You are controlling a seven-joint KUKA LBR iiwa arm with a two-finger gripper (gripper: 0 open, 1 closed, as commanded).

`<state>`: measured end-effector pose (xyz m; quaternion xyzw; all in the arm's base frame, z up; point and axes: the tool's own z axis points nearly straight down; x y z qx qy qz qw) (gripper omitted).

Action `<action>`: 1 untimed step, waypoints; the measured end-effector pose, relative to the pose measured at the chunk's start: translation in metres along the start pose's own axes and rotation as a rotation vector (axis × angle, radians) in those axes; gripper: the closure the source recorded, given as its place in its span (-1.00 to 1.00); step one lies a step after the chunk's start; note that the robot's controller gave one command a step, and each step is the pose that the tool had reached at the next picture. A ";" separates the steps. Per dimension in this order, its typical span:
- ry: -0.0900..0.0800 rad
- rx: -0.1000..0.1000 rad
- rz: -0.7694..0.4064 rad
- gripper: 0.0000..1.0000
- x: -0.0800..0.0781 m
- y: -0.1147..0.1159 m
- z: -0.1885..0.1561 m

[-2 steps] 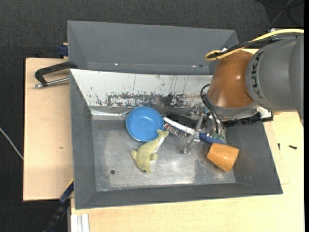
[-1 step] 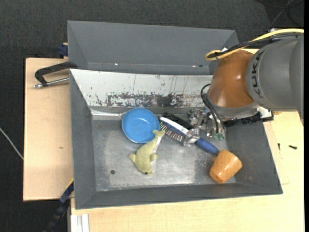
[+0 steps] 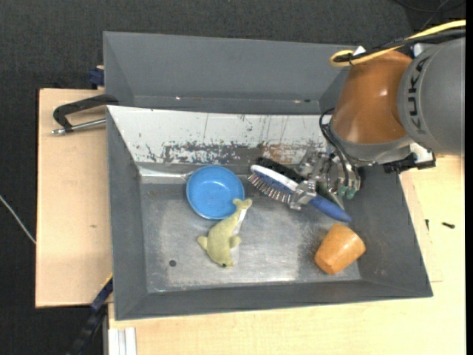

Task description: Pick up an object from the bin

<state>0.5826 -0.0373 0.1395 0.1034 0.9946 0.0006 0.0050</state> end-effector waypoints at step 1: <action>0.001 0.000 -0.002 1.00 -0.002 0.001 -0.041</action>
Offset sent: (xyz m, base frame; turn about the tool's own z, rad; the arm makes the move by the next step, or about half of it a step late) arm 0.0000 0.0000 0.0376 0.0000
